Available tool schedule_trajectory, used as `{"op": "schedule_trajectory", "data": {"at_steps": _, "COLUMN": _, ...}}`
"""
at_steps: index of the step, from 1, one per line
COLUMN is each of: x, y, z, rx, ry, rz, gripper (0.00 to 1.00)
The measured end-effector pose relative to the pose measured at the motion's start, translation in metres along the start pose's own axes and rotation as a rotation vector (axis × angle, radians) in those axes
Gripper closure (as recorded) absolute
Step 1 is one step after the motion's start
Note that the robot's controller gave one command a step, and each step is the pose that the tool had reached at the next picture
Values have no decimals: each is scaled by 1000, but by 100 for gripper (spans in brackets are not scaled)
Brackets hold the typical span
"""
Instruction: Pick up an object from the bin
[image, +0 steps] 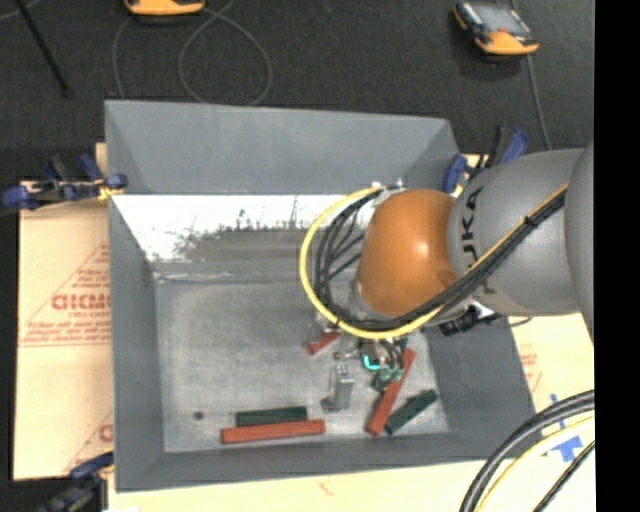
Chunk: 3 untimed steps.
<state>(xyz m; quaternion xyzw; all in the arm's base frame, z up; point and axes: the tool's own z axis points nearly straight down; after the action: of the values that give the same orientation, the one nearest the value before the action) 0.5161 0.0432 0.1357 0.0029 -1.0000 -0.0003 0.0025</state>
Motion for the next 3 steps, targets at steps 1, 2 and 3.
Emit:
{"op": "schedule_trajectory", "data": {"at_steps": 1, "x": 14, "y": -141, "z": 66, "rx": 3, "ry": -6, "rz": 7, "gripper": 0}}
{"op": "schedule_trajectory", "data": {"at_steps": 2, "x": 10, "y": -136, "z": 62, "rx": 1, "ry": -17, "rz": 2, "gripper": 100}}
{"op": "schedule_trajectory", "data": {"at_steps": 3, "x": 33, "y": -81, "z": 3, "rx": -2, "ry": -12, "rz": 9, "gripper": 100}}
